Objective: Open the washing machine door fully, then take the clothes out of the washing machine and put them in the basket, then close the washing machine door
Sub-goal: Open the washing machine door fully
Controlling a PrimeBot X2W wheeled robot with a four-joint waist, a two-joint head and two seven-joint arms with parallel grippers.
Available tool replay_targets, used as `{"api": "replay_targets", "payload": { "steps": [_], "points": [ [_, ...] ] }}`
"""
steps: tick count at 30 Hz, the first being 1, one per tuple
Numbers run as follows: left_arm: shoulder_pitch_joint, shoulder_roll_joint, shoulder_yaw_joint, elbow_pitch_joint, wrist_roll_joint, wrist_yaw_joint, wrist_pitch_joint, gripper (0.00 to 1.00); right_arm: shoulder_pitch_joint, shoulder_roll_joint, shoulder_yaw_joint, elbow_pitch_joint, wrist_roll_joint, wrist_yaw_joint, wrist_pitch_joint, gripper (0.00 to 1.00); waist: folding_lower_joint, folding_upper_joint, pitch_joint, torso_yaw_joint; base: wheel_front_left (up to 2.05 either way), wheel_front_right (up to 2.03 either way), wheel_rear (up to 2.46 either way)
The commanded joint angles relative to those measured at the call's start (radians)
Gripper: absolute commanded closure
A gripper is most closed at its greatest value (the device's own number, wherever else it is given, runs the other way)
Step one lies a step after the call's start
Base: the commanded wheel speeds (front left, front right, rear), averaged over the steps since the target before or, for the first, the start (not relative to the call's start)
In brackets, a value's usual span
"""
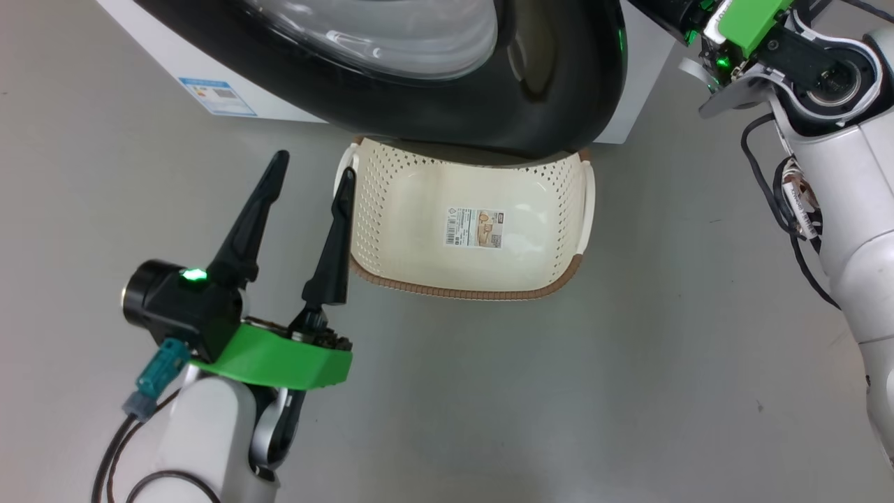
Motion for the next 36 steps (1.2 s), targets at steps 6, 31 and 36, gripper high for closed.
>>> {"api": "replay_targets", "payload": {
  "steps": [6, 31, 36],
  "points": [
    [0.019, 0.029, 0.039, 0.001, -0.016, -0.003, -0.005, 0.0, 0.054, 0.011, 0.012, -0.029, -0.067, 0.008, -0.126, 0.0, 0.0, 0.0, -0.011, -0.028, 0.0, 0.0, 0.0],
    [0.04, 0.062, 0.11, -0.001, -0.013, 0.025, -0.005, 0.0, 0.271, -0.163, 0.329, -0.158, -0.642, 0.008, -0.862, 0.0, 0.0, 0.0, -0.033, -0.168, 0.0, 0.0, 0.0],
    [0.047, 0.063, 0.114, -0.04, 0.01, 0.026, -0.005, 0.0, 0.36, -0.122, 0.156, -0.244, -0.83, 0.008, -0.866, 0.0, 0.0, 0.0, -0.033, -0.175, 0.0, 0.0, 0.0]
  ]
}}
